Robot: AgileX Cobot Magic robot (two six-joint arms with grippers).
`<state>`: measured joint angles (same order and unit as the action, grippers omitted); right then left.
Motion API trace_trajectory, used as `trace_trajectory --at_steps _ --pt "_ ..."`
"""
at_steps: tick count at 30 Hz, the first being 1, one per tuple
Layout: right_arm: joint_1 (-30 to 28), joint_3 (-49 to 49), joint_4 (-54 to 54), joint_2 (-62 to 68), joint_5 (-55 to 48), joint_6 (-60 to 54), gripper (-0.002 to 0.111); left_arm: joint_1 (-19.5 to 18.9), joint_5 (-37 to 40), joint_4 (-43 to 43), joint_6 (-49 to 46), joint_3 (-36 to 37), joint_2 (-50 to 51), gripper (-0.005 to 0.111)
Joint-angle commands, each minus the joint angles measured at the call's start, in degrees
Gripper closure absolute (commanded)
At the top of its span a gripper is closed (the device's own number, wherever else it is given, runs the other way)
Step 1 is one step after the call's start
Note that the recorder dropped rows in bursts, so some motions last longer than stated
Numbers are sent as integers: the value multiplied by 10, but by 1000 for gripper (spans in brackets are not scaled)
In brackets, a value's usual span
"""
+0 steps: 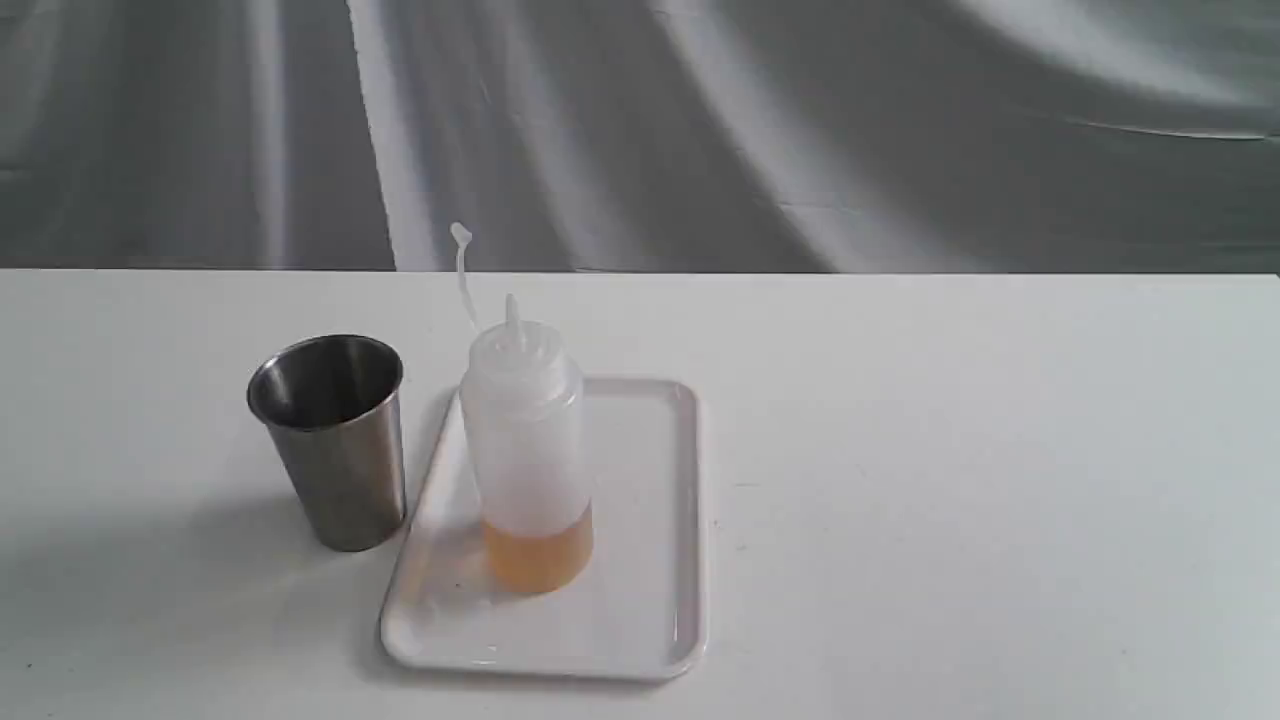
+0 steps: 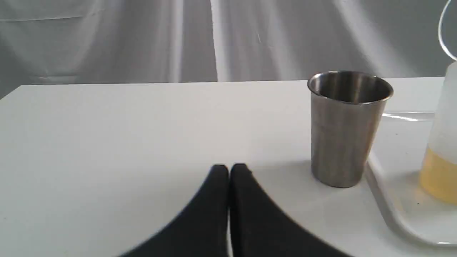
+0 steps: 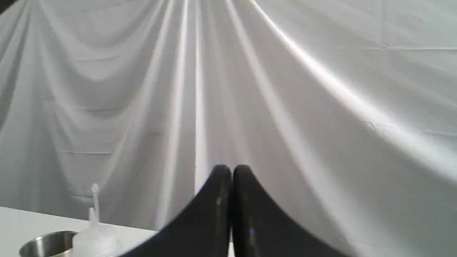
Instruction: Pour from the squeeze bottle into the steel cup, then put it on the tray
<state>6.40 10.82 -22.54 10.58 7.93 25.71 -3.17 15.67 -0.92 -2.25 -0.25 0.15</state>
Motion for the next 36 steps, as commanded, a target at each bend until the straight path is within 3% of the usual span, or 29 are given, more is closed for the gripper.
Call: trace_trajectory --at_steps 1,11,24,32,36 --pt "-29 -5 1 -4 -33 4 108 5 -4 0 2 3 -1 107" --pt "-51 -6 -11 -4 -181 -33 108 5 -4 0 3 3 -1 107" --pt "-51 -63 1 -4 -161 -47 108 5 -4 0 2 3 -1 107" --pt "-51 -107 208 -31 -132 -272 108 5 -4 0 2 3 -1 107" --pt "-52 -108 237 -67 -146 -285 108 5 -4 0 3 3 -1 107"
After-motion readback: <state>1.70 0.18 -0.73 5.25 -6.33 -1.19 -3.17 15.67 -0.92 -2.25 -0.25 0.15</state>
